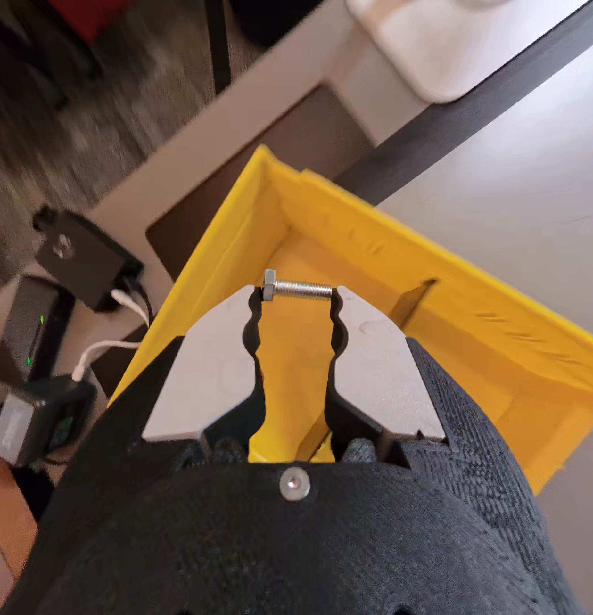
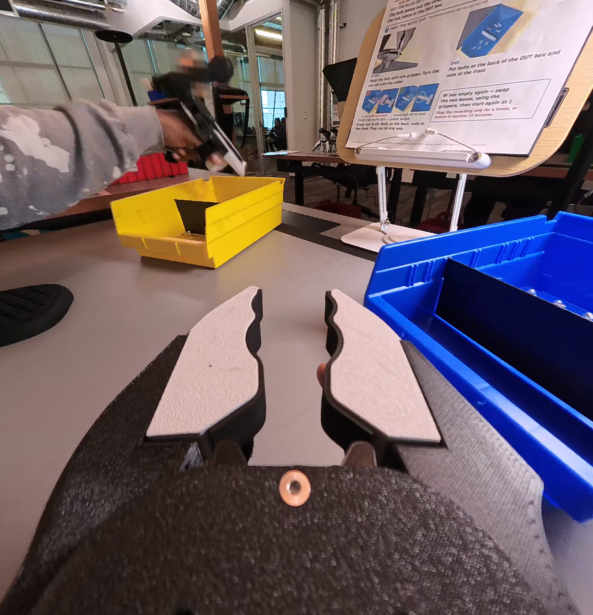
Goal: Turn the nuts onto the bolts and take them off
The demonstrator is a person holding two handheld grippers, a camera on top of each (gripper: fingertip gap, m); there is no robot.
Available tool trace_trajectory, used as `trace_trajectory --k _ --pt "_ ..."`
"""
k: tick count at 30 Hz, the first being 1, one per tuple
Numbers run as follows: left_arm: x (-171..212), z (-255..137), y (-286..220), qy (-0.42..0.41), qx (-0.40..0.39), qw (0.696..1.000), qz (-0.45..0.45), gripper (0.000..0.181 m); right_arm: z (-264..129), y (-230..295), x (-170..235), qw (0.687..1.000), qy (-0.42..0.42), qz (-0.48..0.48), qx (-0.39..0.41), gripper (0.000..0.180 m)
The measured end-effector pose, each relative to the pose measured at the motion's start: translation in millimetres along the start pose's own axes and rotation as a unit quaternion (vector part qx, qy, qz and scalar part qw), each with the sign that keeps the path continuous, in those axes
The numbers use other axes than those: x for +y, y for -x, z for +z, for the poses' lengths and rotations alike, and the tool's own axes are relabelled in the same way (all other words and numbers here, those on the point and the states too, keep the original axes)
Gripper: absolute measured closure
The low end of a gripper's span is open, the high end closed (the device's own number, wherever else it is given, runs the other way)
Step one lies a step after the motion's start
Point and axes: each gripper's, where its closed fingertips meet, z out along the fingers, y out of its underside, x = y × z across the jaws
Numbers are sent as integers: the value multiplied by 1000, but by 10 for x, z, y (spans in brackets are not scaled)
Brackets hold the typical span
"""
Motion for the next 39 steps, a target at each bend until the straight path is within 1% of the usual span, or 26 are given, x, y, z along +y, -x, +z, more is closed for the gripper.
trace_trajectory --k 2,5,8,11,15,17,19,22,24,26,29,31,32,35,36,37,39 --pt "-239 -287 -311 -71 21 997 23 140 7 15 10 1000 2 -2 -2 144" --pt "-466 -687 -994 -171 90 980 49 140 38 52 47 1000 9 -8 -5 144" --pt "-526 -1037 -1793 -255 198 945 49 140 113 103 79 999 23 -25 -11 144" --pt "-442 -1258 -2521 -296 314 902 34 140 227 229 -51 998 20 -52 -35 144" --pt "-271 -1398 -3240 -297 473 829 -19 140 437 560 -303 985 13 -144 -100 144" --pt "-176 -1425 -3468 -284 540 791 -48 140 551 755 -341 969 14 -205 -139 144" --pt "-68 -1435 -3629 -262 598 754 -72 140 667 900 -326 953 11 -259 -159 142" --pt "87 -1375 -3792 -210 664 709 -112 140 807 1063 -265 935 -10 -316 -161 142" --pt "155 -1329 -3849 -188 692 684 -135 140 865 1116 -233 931 -31 -334 -148 143" --pt "204 -1285 -3892 -165 715 662 -152 140 891 1162 -122 925 -25 -346 -154 144" --pt "239 -1188 -3953 -144 726 651 -166 140 895 1191 -1 929 -19 -329 -168 147" --pt "263 -1140 -3985 -131 730 648 -173 140 889 1176 51 930 -14 -327 -169 159" --pt "267 -1123 -3988 -128 732 646 -178 140 885 1173 78 930 -10 -324 -172 160" --pt "304 -1068 -4006 -121 727 653 -173 141 879 1167 148 936 4 -300 -182 160" --pt "299 -1056 -3999 -129 721 660 -170 140 876 1162 159 940 6 -286 -185 160" --pt "267 -1034 -3961 -150 704 673 -167 140 874 1145 167 946 9 -266 -185 161" --pt "185 -992 -3828 -214 649 715 -147 133 871 1080 160 961 10 -209 -179 160"
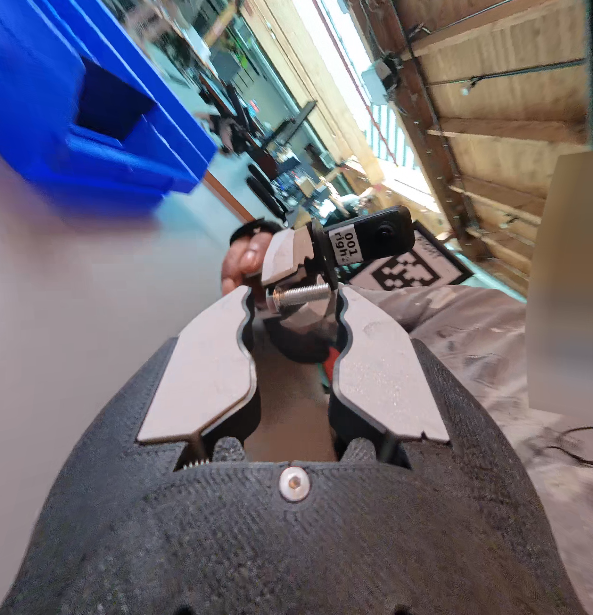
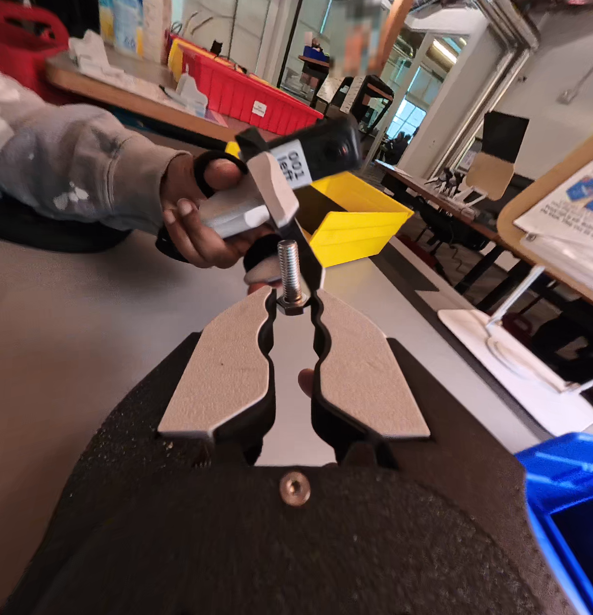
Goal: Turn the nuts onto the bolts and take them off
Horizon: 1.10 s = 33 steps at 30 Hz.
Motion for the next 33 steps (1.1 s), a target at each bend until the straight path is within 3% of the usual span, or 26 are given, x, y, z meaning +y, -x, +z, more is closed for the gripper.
trace_trajectory --k 3,6,11,15,19,27,33 --pt "-139 -93 -47 -22 -54 991 119 141 -19 -104 62 997 6 70 23 160" --pt "-92 -53 -49 3 -120 964 237 147 12 -149 76 991 9 126 36 160" --pt "-8 39 22 28 -183 927 325 159 93 -30 80 991 19 130 34 160" --pt "56 14 2 61 -176 913 362 170 118 79 43 992 6 124 6 160" --pt "115 -50 -137 79 -114 922 362 171 74 285 -6 986 -16 140 -91 151" --pt "230 -22 -188 110 -90 919 369 170 87 370 -1 986 -15 128 -106 150" --pt "302 28 -209 124 -81 915 376 171 61 408 -39 984 -24 129 -123 162"
